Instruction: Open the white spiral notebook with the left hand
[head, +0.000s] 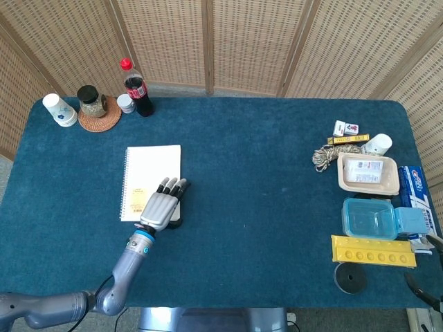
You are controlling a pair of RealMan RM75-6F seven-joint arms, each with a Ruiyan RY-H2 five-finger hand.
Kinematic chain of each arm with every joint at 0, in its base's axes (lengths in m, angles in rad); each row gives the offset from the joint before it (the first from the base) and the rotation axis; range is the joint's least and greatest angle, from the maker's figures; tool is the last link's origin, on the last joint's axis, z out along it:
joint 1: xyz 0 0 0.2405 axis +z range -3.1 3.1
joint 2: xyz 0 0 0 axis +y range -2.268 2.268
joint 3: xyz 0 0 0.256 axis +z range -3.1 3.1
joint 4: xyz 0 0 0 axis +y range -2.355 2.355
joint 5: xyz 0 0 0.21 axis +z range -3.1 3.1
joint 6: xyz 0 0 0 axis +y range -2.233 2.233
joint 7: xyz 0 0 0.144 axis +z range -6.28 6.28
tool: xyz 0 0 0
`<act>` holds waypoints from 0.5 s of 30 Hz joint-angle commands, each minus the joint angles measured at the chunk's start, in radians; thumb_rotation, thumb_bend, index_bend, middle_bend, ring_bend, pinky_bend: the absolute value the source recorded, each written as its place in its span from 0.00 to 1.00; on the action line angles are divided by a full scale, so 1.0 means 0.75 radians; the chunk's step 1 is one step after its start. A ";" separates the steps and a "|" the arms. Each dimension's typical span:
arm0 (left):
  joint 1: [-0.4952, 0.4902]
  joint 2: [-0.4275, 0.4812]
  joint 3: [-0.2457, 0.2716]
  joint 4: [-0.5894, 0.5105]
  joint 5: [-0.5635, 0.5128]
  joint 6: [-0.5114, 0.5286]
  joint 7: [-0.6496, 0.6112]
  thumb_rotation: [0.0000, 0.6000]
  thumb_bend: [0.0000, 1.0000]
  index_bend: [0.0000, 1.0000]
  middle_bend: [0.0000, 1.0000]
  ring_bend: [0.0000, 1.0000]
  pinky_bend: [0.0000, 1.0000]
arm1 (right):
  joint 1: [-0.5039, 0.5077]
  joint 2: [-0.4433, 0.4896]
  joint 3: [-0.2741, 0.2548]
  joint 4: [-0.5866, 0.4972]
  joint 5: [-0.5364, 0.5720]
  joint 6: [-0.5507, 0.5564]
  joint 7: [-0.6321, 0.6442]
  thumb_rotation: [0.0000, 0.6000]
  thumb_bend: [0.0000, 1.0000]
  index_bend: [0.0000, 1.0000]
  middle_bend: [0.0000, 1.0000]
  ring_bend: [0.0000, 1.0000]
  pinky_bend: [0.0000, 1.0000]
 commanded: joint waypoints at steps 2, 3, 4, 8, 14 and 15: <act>0.006 0.008 0.002 -0.004 0.009 0.027 -0.013 1.00 0.26 0.00 0.07 0.00 0.00 | -0.001 -0.001 0.001 0.000 -0.004 0.002 0.000 1.00 0.26 0.15 0.24 0.13 0.20; 0.012 0.016 0.004 -0.007 0.020 0.051 -0.008 1.00 0.26 0.00 0.07 0.00 0.00 | -0.003 0.000 0.002 -0.001 -0.007 0.008 -0.001 1.00 0.26 0.15 0.24 0.13 0.20; 0.017 0.022 0.008 -0.015 0.027 0.066 -0.007 1.00 0.26 0.00 0.08 0.00 0.00 | -0.005 0.001 0.002 -0.001 -0.009 0.012 0.000 1.00 0.26 0.15 0.24 0.13 0.20; 0.041 0.047 0.018 -0.046 0.046 0.121 -0.016 1.00 0.30 0.00 0.08 0.00 0.00 | -0.011 0.001 0.006 0.004 -0.005 0.018 0.009 1.00 0.26 0.15 0.24 0.13 0.20; 0.076 0.086 0.021 -0.092 0.059 0.184 -0.039 1.00 0.41 0.00 0.08 0.00 0.00 | -0.016 -0.001 0.009 0.008 -0.011 0.028 0.015 1.00 0.26 0.14 0.24 0.13 0.20; 0.081 0.090 0.021 -0.098 0.063 0.194 -0.043 1.00 0.42 0.00 0.09 0.00 0.00 | -0.017 -0.001 0.009 0.009 -0.012 0.030 0.015 1.00 0.26 0.14 0.24 0.13 0.20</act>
